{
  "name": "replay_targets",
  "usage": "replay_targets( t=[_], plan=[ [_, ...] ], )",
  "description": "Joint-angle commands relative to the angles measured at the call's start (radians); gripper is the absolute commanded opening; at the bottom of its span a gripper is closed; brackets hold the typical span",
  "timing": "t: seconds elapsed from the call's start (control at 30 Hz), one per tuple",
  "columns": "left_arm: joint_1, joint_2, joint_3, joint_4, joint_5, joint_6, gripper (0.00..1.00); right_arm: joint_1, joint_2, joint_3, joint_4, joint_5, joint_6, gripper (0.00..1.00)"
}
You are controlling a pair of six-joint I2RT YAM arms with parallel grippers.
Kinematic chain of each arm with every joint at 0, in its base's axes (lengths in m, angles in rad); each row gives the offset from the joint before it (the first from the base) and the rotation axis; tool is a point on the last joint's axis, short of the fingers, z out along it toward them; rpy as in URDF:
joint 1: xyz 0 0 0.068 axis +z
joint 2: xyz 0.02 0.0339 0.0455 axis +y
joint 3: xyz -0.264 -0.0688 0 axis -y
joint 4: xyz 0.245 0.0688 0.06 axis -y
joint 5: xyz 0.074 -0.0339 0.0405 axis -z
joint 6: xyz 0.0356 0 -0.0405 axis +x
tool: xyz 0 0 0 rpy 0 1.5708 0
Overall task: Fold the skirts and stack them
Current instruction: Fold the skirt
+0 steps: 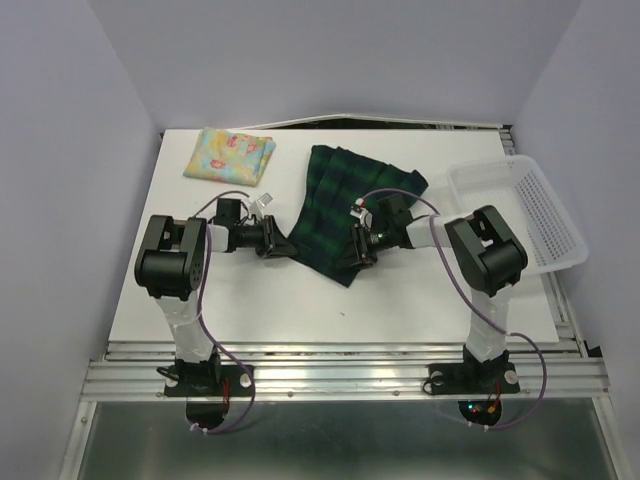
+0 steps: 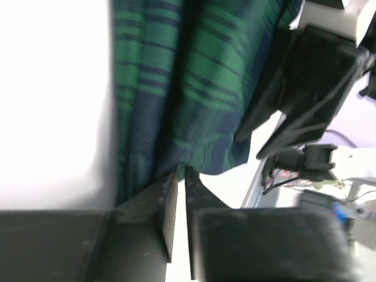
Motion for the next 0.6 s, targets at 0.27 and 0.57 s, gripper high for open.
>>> replay_targets(
  t=[0.27,0.57],
  plan=[
    [-0.13,-0.574,0.084,-0.523,-0.308,1.067,0.66,-0.028,-0.044,0.216,-0.546,0.226,-0.445,0.47],
    [-0.463,-0.76,-0.244,-0.251,-0.587,1.658,0.76,-0.028,-0.105,0.391,-0.506,0.229,-0.358,0.52]
  ],
)
